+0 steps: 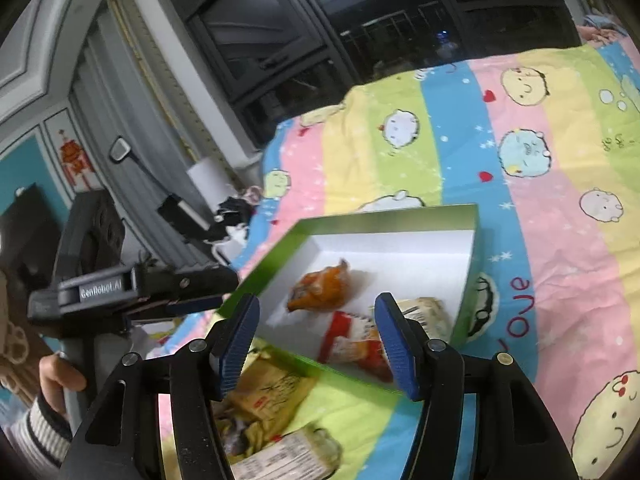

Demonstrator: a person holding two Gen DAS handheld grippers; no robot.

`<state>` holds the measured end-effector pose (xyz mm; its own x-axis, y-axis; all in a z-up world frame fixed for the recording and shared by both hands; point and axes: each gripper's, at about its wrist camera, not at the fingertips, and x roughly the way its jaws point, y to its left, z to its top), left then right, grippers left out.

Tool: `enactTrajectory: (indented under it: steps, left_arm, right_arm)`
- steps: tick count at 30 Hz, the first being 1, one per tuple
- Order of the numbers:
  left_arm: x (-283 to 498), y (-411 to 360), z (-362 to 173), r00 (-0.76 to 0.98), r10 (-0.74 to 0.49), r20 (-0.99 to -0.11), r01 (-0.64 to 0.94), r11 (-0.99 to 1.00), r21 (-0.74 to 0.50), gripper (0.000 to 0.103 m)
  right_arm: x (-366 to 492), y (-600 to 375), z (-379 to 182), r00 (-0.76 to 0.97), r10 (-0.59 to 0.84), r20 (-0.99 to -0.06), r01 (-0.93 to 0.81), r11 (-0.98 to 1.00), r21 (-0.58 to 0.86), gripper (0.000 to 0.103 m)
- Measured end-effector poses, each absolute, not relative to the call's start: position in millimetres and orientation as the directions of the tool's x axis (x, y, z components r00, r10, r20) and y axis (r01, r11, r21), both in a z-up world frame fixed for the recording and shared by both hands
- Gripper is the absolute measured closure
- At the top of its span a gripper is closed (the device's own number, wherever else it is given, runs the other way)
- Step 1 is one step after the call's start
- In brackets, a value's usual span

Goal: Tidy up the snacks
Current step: 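Grasp the white-and-blue milk snack bag with the right gripper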

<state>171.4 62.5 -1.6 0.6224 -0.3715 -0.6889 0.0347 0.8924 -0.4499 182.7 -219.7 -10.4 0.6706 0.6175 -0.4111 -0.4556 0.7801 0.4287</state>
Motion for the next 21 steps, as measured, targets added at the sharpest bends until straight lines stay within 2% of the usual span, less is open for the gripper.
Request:
enactTrajectory:
  steps: [7,11,16,18,21]
  left_arm:
    - [102.7,120.9,-31.1,0.634,-0.321,-0.703,-0.094,0.871,-0.482,0.019]
    - [79.1,134.2,-56.8,0.615,-0.313,-0.724,-0.138,0.861,-0.49,0.019]
    - [55.7,139.3,-78.4,0.643,-0.359,-0.677,-0.109,0.832,-0.545,0.019]
    - [50.4,138.0,-82.8,0.655,-0.392,-0.646,-0.081,0.813,-0.576,0.019]
    - [50.0,134.9,-89.4,0.646,-0.4,-0.65,-0.07,0.817,-0.573,0.02]
  right_arm:
    - [142.8,-189.3,-15.9,0.612,0.647,-0.456,-0.526,0.763,0.376,0.042]
    - [105.5,-163.1,-45.0,0.518,0.674,-0.526,-0.557,0.733,0.391,0.042]
    - [79.1,-133.7,-80.7,0.412,0.692,-0.593,-0.544,0.709,0.449,0.043]
    - [76.3,-123.3,-87.6,0.39,0.69,-0.611,-0.536,0.709,0.458,0.048]
    - [77.4,-107.8,-90.7,0.372,0.693,-0.617,-0.53,0.705,0.472,0.049]
